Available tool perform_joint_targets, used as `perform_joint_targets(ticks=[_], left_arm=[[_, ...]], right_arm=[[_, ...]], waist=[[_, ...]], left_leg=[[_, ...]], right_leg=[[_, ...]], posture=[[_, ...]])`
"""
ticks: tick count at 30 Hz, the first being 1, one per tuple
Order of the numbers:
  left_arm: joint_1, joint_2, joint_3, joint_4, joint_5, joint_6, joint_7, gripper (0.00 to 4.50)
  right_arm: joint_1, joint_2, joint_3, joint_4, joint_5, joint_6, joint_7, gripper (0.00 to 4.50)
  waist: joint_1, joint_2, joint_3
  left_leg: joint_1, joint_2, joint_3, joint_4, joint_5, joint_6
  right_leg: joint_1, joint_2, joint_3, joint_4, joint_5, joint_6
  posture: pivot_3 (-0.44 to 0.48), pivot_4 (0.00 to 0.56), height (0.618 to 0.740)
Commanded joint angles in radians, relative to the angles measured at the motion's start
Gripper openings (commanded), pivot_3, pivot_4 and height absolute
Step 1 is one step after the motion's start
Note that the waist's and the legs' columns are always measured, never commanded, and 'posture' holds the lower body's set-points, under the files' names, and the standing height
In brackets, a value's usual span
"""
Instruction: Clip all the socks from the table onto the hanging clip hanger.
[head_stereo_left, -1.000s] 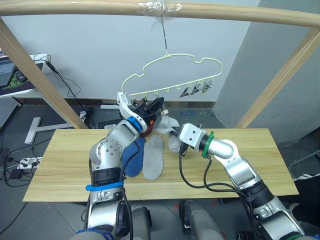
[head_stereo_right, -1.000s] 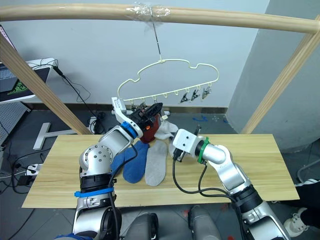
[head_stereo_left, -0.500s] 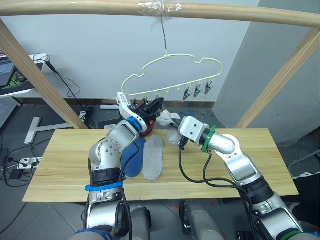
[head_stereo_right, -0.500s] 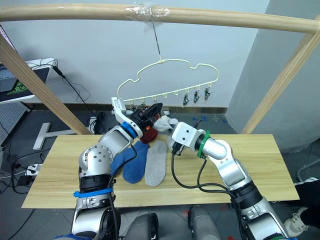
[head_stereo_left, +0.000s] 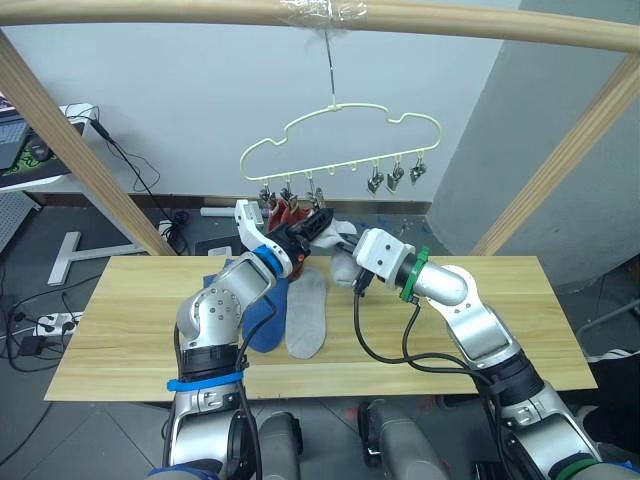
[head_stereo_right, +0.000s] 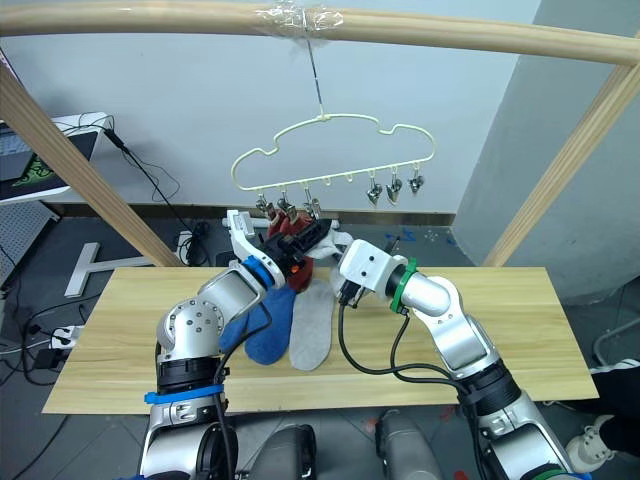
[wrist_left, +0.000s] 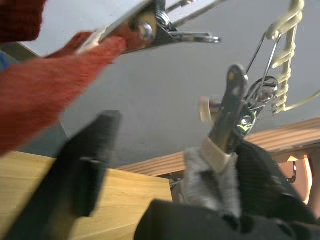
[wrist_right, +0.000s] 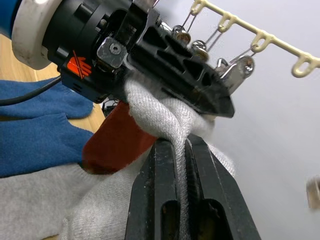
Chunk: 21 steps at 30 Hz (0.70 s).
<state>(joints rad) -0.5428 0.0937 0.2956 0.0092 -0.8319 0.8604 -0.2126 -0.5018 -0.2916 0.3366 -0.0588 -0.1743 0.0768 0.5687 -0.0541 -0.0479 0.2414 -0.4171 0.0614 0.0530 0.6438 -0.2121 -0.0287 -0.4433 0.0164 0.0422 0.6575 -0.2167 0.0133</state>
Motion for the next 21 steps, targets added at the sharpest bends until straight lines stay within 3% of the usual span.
perform_joint_targets(ticks=[1,4,5,9,13,16,21], left_arm=[[0.027,0.050,0.035,-0.126,-0.109,0.078,-0.017,4.46],[0.090,0.132,0.054,-0.231,-0.194,0.164,-0.031,4.46],[0.110,0.163,0.066,-0.263,-0.224,0.188,-0.031,4.50],[0.150,0.248,0.096,-0.344,-0.321,0.236,-0.013,4.50],[0.175,0.303,0.080,-0.387,-0.331,0.233,-0.011,4.50],[0.258,0.398,0.022,-0.498,-0.234,0.187,-0.067,4.50],[0.400,0.503,-0.070,-0.600,0.037,-0.053,-0.161,4.50]], right_arm=[[-0.015,0.025,-0.010,0.011,0.016,0.010,-0.008,0.00],[-0.018,0.054,-0.020,0.040,0.036,0.032,-0.009,0.00],[-0.017,0.072,-0.031,0.052,0.057,0.057,-0.010,0.60],[-0.017,0.106,-0.050,0.083,0.095,0.106,-0.005,1.95],[-0.012,0.120,-0.065,0.081,0.124,0.148,0.001,3.44],[0.027,0.137,-0.105,0.036,0.200,0.257,0.006,4.45],[0.069,0.183,-0.240,-0.158,0.295,0.485,-0.113,4.45]], waist=[[-0.002,0.000,0.000],[-0.004,0.000,0.001],[-0.004,0.000,0.001],[0.007,0.000,0.002],[0.023,0.001,0.002],[0.025,0.000,0.003],[0.031,0.002,0.006]], left_leg=[[0.000,0.000,0.000,0.000,0.000,0.000],[0.000,0.001,0.000,-0.001,0.000,0.000],[0.000,0.001,0.000,-0.001,0.000,0.000],[0.000,0.002,-0.003,-0.001,0.000,0.000],[0.000,0.001,-0.003,-0.001,0.000,0.000],[0.000,0.001,-0.002,-0.001,0.000,0.000],[-0.001,0.002,-0.003,-0.007,0.000,0.000]], right_leg=[[0.000,0.000,0.000,0.000,0.000,0.000],[-0.001,0.000,0.000,0.000,0.000,0.000],[-0.001,0.000,0.000,0.001,0.000,0.000],[-0.001,0.000,0.000,0.001,-0.001,-0.001],[-0.001,-0.001,0.000,0.001,-0.001,-0.002],[-0.001,-0.002,0.001,-0.001,-0.002,-0.004],[-0.003,-0.004,0.002,-0.001,-0.004,-0.006]], posture=[[-0.021,0.236,0.740],[-0.007,0.240,0.740],[0.001,0.241,0.740],[0.022,0.244,0.740],[0.043,0.250,0.740],[0.054,0.250,0.740],[0.068,0.252,0.740]])
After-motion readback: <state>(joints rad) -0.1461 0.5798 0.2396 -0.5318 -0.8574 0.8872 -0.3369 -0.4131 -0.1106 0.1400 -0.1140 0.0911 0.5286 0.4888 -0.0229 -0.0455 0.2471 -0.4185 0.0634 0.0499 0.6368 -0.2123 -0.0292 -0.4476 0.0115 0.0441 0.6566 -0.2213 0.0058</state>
